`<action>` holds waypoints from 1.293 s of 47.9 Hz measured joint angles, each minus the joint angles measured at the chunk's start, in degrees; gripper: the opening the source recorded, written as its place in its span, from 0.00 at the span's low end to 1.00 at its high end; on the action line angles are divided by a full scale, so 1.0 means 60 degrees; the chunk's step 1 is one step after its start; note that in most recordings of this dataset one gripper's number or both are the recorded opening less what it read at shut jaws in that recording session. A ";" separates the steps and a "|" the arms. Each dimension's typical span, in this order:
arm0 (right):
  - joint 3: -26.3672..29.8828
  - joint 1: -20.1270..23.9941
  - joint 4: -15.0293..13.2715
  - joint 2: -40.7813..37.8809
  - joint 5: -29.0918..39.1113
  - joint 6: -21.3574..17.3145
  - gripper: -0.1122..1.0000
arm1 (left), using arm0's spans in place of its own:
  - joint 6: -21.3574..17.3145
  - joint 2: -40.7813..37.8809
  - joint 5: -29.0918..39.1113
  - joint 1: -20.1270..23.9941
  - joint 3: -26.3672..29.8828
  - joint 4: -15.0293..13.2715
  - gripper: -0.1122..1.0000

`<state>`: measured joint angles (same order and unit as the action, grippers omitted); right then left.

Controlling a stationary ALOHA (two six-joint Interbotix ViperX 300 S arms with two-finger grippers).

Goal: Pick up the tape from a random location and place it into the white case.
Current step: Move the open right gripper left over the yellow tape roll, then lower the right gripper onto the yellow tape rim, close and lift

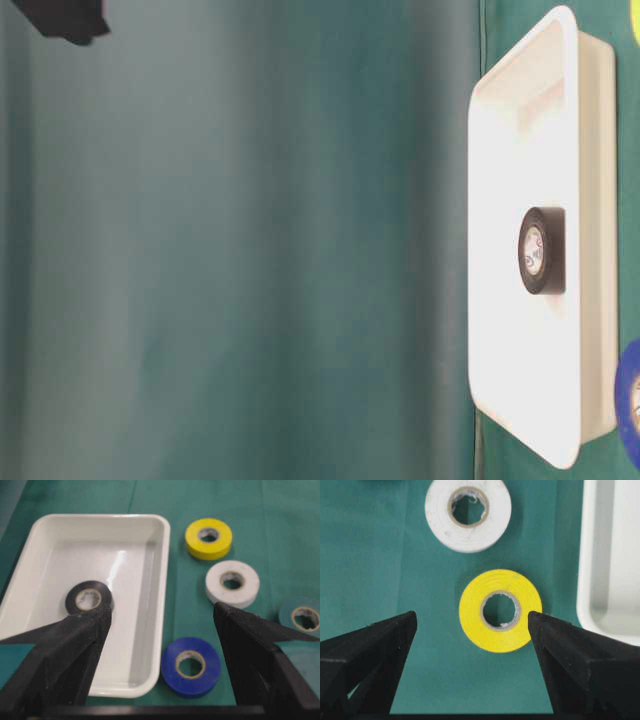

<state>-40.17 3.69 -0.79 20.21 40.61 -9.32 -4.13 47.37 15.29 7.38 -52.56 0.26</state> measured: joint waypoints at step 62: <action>-0.0967 -0.0176 0.0000 -0.3223 -0.3149 -0.0527 0.91 | 0.0000 -0.0015 -0.0044 0.0000 0.0000 0.0015 0.84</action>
<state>-45.97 2.64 -0.79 0.88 21.71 -12.48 -4.13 47.29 15.03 7.38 -52.56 0.35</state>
